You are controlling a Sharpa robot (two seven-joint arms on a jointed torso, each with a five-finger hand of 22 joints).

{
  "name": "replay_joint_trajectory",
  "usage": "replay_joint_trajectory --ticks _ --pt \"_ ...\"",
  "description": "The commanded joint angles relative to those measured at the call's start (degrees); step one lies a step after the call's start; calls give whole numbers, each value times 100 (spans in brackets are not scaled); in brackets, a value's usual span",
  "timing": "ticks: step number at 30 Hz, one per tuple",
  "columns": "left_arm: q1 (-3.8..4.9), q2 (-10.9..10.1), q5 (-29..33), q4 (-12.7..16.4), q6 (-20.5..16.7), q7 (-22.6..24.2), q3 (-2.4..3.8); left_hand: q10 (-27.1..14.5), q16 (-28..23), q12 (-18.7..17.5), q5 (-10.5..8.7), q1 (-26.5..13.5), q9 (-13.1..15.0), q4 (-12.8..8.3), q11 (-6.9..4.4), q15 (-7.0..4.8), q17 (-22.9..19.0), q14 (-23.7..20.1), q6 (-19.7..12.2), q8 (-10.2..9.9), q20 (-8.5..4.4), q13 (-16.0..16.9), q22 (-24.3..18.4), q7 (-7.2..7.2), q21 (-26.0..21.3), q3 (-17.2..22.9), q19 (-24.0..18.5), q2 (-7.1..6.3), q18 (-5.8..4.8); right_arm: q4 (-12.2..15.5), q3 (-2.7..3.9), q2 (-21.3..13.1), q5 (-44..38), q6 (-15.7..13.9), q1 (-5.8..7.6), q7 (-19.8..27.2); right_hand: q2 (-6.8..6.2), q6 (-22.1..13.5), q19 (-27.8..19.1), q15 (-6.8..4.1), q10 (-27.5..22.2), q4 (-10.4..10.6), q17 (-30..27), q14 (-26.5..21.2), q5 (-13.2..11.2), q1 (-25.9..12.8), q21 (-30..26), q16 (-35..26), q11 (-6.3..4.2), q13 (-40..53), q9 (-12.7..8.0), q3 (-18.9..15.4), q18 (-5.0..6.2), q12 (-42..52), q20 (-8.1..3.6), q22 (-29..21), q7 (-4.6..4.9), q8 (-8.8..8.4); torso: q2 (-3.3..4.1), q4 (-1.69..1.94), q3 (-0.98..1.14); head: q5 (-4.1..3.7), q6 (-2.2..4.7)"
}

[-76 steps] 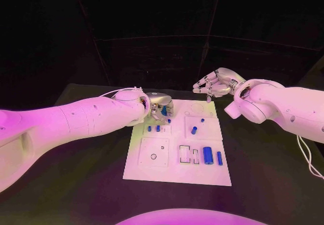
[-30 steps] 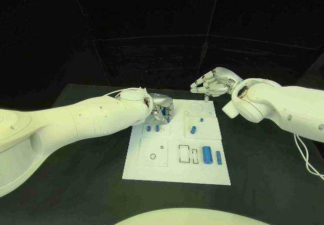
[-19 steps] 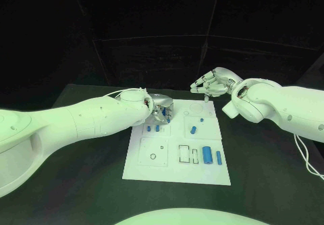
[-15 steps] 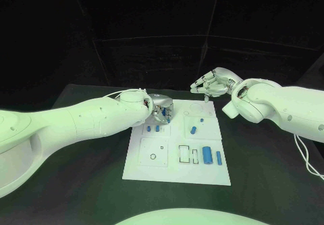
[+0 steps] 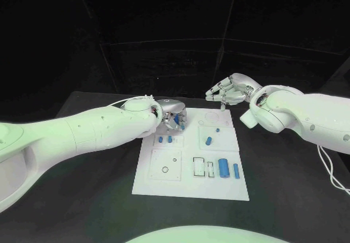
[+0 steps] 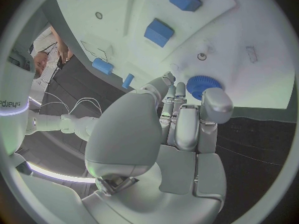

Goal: Assemble the parts on the task board

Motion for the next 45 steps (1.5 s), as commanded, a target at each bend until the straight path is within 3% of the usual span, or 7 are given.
replay_joint_trajectory --ticks 1,12,25,34,45 --pt "11 -54 179 80 -170 102 35 59 29 -35 5 -30 -4 -16 2 -46 -8 85 48 -37 -4 6 10 10 44 41 42 -5 -66 0 3 -2 -13 -34 12 29 -20 -28 10 27 -33 30 7 125 19 24 -19 -21 9 7 7 6 30 -6 13 -8 -4 26 -6 6 1 8 2" --pt "12 -389 253 424 -126 66 124 83 28 -51 1 -43 -6 -29 1 -48 -21 87 67 -42 -8 6 33 9 68 63 54 -17 -71 -23 3 -4 -14 -21 12 25 -20 -28 10 27 -33 30 7 125 19 24 -19 -21 9 7 7 6 30 -6 13 -8 -4 26 -4 11 -2 38 20" --pt "10 -820 408 619 -124 -25 135 97 29 -61 -2 -59 -7 -33 0 -49 -24 89 78 -46 -9 7 47 8 82 71 60 -26 -74 -39 3 -20 -14 -16 11 20 -18 -25 13 27 -26 41 16 129 21 23 -20 -16 10 14 9 5 30 5 12 -8 -4 35 4 -1 -3 60 20" --pt "9 -972 440 681 -51 -77 134 103 27 -67 -4 -68 -8 -34 0 -49 -31 88 82 -48 -10 7 50 7 84 74 61 -33 -74 -47 3 -24 -18 -12 11 19 -18 -25 13 27 -26 41 16 129 21 23 -20 -16 10 14 9 5 30 5 12 -8 -4 35 3 -6 0 74 12" --pt "8 -1012 443 632 104 -193 133 117 25 -81 -8 -92 -9 -36 -2 -51 -44 88 95 -53 -12 7 58 4 89 77 64 -50 -76 -48 3 -27 -20 -14 11 17 -18 -25 13 27 -26 41 16 129 21 23 -20 -16 10 14 9 5 30 5 12 -8 -4 35 2 -14 3 87 6"
